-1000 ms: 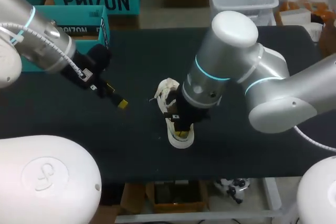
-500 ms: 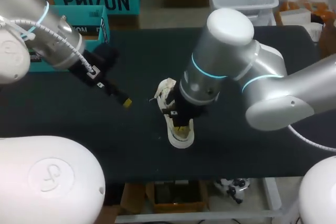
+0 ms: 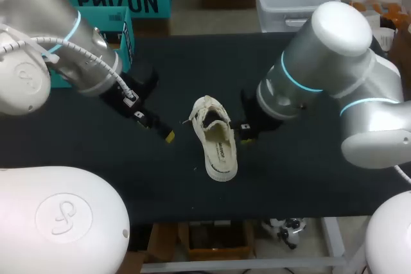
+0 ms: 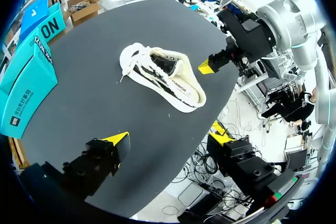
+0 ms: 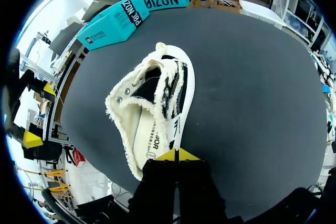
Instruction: Open the shoe tongue, take the insole out of the shoe, put the insole back into the shoe, and pack the shoe into the shoebox
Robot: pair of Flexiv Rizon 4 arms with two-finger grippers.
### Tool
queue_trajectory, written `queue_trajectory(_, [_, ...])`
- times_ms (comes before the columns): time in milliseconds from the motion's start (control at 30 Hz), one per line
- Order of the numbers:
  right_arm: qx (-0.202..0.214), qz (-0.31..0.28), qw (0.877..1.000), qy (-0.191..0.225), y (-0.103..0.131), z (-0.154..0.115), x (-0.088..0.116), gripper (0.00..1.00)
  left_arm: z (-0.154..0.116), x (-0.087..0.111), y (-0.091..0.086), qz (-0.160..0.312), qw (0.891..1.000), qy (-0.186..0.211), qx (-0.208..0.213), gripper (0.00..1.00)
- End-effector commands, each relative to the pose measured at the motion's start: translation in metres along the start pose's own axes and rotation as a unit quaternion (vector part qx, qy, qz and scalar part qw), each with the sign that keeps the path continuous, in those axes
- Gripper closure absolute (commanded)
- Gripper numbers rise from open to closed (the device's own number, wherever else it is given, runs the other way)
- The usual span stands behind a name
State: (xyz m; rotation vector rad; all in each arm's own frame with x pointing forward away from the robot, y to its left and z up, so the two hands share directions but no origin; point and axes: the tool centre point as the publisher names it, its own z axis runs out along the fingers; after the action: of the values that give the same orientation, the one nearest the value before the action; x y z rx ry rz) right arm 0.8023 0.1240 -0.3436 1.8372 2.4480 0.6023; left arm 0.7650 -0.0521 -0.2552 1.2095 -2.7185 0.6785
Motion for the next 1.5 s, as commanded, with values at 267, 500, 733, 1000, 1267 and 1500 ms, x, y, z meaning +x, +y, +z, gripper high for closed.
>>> queue_trajectory(267, [0.04,-0.08,0.995,0.05,0.003,-0.028,-0.068,1.0,0.03,0.041,-0.004,-0.06,0.996,-0.059,0.002,0.0])
queue_trajectory(500, [0.067,-0.124,0.989,0.053,0.017,-0.023,-0.09,0.19,0.054,0.04,-0.014,-0.139,0.986,-0.094,0.008,0.0])
queue_trajectory(733, [0.067,-0.124,0.989,0.053,0.017,-0.023,-0.09,0.0,0.057,0.037,-0.016,-0.149,0.982,-0.114,0.006,0.0])
queue_trajectory(1000, [0.067,-0.124,0.989,0.053,0.017,-0.023,-0.09,0.0,0.057,0.037,-0.016,-0.149,0.982,-0.114,0.006,0.0])
queue_trajectory(1267, [0.075,-0.163,0.984,0.0,0.028,-0.02,-0.096,0.0,0.085,0.016,-0.03,-0.223,0.961,-0.163,0.012,0.0])
queue_trajectory(1500, [0.062,-0.244,0.968,-0.017,0.03,-0.015,-0.113,0.0,0.115,0.007,-0.033,-0.248,0.955,-0.16,0.006,0.0])
